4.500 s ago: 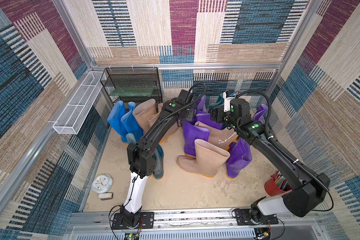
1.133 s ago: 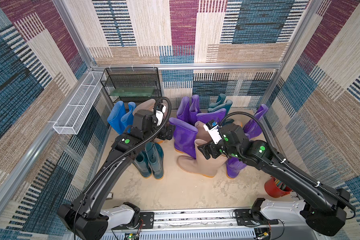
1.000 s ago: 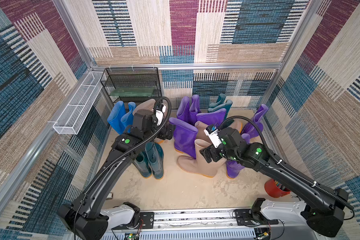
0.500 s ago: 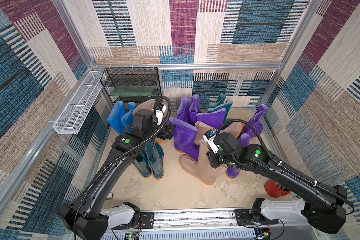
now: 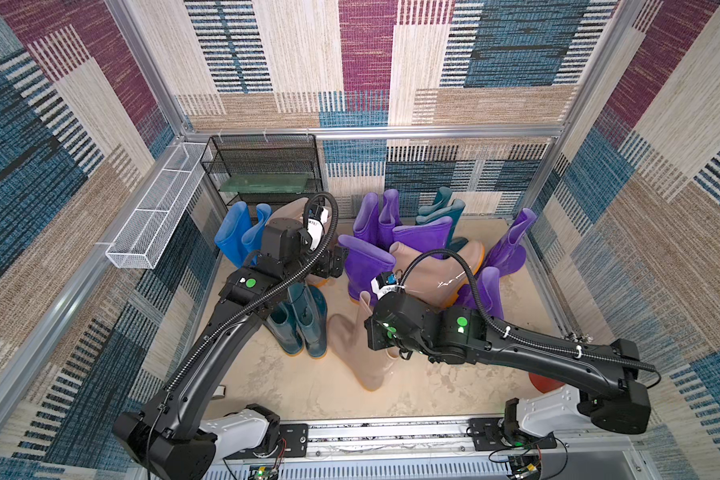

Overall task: Match and arrange rain boots in pairs
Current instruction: Adjust a pair of rain boots at the center of the board, then place the rain boot at the center of the board, then adjust the rain boot at the center of the board.

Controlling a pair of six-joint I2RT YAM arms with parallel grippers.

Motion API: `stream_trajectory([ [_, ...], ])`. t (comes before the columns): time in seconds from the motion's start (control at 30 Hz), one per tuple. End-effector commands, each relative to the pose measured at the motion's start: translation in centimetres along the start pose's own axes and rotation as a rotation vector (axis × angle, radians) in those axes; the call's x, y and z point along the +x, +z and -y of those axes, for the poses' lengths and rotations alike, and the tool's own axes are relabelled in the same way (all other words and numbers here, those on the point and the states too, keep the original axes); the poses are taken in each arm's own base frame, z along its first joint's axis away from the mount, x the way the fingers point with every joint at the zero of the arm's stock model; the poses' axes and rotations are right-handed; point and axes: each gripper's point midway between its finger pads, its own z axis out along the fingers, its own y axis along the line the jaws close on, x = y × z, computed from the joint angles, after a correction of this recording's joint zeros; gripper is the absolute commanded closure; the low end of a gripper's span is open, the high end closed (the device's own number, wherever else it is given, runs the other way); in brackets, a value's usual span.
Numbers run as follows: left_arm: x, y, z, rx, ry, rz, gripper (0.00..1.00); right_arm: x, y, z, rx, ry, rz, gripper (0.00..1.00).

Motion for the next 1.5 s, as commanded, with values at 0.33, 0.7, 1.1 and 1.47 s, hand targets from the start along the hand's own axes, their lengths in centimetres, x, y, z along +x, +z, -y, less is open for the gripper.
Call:
stream_trajectory([
  [0.33,0.1,1.1,1.9,0.122,-0.007,-0.02,0.14,1.6,-5.3,2.4,0.047,-0.015,-0.005,1.0],
  [0.7,2.7,2.7,3.3,0.22,0.137,-0.133,0.15,4.9,-9.3,10.5,0.208,0.088,0.001,0.99],
  [1.1,3.6,6.1,1.6,0.133,0.248,-0.134,0.13,1.1,-9.0,6.0,0.126,-0.056,0.079,0.32],
  [1.47,1.7,8.1,-0.2,0.178,0.211,-0.031,0.29,-7.8,-8.2,9.0,0.096,-0.072,0.269,0.14],
])
